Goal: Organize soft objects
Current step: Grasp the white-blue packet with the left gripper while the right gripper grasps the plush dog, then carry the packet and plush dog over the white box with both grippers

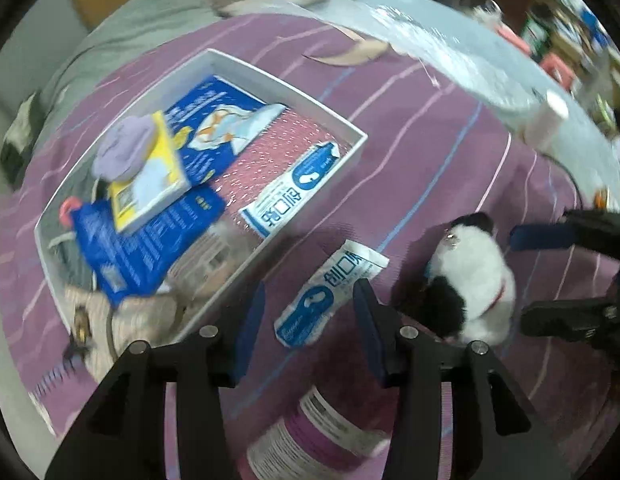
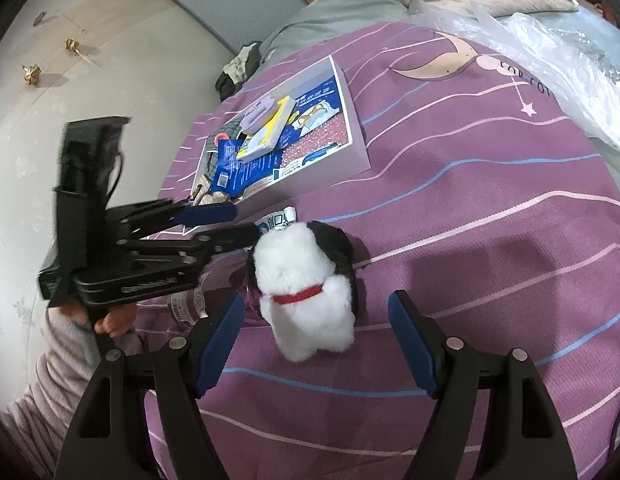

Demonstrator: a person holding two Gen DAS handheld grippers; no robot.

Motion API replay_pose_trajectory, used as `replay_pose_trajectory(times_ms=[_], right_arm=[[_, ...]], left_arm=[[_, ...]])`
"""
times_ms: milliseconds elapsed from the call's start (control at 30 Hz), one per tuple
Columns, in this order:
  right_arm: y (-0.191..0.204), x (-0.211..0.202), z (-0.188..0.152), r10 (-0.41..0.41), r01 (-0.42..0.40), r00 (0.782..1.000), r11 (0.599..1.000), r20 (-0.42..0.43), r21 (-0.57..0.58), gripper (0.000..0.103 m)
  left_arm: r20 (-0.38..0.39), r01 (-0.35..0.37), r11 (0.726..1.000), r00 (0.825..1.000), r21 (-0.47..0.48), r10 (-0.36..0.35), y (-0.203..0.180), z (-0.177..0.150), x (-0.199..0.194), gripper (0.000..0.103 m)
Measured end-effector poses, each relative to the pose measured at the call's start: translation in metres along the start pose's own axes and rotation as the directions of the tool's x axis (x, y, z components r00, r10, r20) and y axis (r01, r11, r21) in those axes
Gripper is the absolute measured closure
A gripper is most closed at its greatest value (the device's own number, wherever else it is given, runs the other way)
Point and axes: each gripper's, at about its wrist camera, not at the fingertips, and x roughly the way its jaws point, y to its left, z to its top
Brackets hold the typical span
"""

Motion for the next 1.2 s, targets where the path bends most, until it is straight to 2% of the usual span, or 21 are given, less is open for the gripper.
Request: replay_pose_trajectory(times_ms=[33, 133, 233, 400, 467, 500, 567, 667, 767, 867, 1000, 1133, 1200], right_arm=[[0.000, 0.000, 0.000, 0.000, 0.000, 1.000, 1.000, 0.001, -0.001, 0.028], [-0.001, 0.001, 0.000, -0.001, 0.001, 1.000, 1.000, -0.002, -0.002, 0.028], [-0.001, 0.003, 0.000, -0.004, 0.004, 1.000, 1.000, -0.009, -0.004, 0.028], [0.000, 0.009, -0.001, -0.002, 0.002, 1.000, 1.000, -0.022, -0.006, 0.028], [0.002, 0.011, -0.001, -0.005, 0.005, 1.000, 1.000, -0.026, -0.012, 0.028], [0.003, 0.011, -0.002, -0.009, 0.008, 1.000, 1.000, -0.027, -0.016, 0.028], [0.004, 0.012, -0.002, -0.017, 0.016, 0.999, 1.000, -0.028, -0.027, 0.028], [0.006, 0.013, -0.003, -0.017, 0.016, 0.999, 0.999, -0.033, -0.036, 0.028], [0.008, 0.015, -0.004, -0.017, 0.015, 0.999, 0.999, -0.037, -0.045, 0.028], [0.010, 0.018, -0.006, -0.025, 0.023, 0.999, 0.999, -0.041, -0.050, 0.028], [0.008, 0.026, -0.007, -0.021, 0.019, 0.998, 0.999, -0.057, -0.039, 0.028], [0.008, 0.032, -0.008, -0.017, 0.015, 0.997, 0.999, -0.072, -0.032, 0.044], [0.009, 0.034, -0.008, -0.020, 0.017, 0.997, 0.999, -0.080, -0.034, 0.046]], left_arm=[[-0.002, 0.016, 1.000, 1.000, 0.010, -0.016, 0.001, 0.001, 0.002, 0.056], [-0.028, 0.124, 0.991, 0.992, 0.043, -0.123, 0.002, 0.004, 0.007, 0.056], [-0.050, 0.115, 0.989, 0.993, 0.090, -0.111, 0.002, 0.006, 0.011, 0.056], [-0.118, 0.116, 0.988, 0.988, 0.100, -0.104, 0.003, 0.008, 0.027, 0.057], [-0.110, 0.122, 0.987, 0.988, 0.104, -0.110, 0.000, 0.008, 0.028, 0.058], [-0.101, 0.122, 0.987, 0.989, 0.103, -0.112, -0.002, 0.008, 0.027, 0.059], [-0.093, 0.125, 0.987, 0.989, 0.102, -0.116, -0.005, 0.006, 0.026, 0.068], [-0.082, 0.093, 0.989, 0.993, 0.115, -0.084, -0.010, 0.003, 0.025, 0.077], [-0.068, 0.044, 0.992, 0.997, 0.121, -0.036, -0.018, -0.001, 0.020, 0.081], [-0.056, 0.034, 0.994, 0.998, 0.108, -0.028, -0.019, -0.004, 0.018, 0.088], [-0.047, -0.002, 0.995, 0.999, 0.104, 0.007, -0.017, -0.005, 0.018, 0.088], [-0.051, -0.017, 0.998, 0.998, 0.064, 0.020, -0.008, -0.011, 0.010, 0.088], [-0.046, -0.010, 0.999, 0.999, 0.037, 0.011, -0.002, -0.014, 0.006, 0.095]])
